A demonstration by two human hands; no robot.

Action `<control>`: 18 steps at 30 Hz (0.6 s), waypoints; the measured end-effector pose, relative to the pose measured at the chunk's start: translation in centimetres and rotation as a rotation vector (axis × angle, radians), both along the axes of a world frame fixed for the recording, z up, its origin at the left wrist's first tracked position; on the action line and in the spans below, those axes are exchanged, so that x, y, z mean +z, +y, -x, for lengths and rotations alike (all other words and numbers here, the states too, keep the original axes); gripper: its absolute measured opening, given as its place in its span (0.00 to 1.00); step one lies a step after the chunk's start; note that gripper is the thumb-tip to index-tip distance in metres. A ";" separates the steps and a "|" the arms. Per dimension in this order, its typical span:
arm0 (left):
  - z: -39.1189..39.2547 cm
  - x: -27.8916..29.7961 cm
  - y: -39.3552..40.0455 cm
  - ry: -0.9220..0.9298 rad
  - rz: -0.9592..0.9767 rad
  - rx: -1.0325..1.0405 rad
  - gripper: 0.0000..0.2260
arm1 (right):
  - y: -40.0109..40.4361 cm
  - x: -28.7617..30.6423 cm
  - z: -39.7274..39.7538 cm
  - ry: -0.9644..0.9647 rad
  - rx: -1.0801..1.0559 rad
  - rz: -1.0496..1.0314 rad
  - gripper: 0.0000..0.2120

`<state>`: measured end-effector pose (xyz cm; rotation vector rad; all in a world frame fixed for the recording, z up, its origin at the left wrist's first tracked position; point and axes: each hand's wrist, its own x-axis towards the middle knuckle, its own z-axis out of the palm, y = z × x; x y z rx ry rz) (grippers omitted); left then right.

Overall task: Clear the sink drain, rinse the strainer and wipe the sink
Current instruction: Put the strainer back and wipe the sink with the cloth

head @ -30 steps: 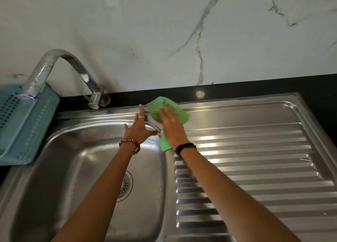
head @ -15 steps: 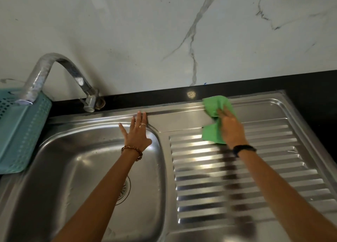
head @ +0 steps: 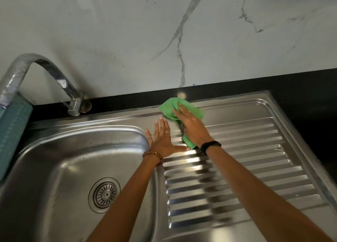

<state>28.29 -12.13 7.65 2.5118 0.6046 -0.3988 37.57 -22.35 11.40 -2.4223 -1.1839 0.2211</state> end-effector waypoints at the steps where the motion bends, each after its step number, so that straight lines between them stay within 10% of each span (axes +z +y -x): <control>1: -0.1 0.0 0.0 0.011 -0.004 0.003 0.61 | 0.1 -0.3 -0.2 -0.048 0.063 0.035 0.28; 18: -11.8 3.1 -16.6 -0.095 0.051 -0.071 0.46 | -19.8 -0.5 -16.4 -0.252 -0.225 0.291 0.28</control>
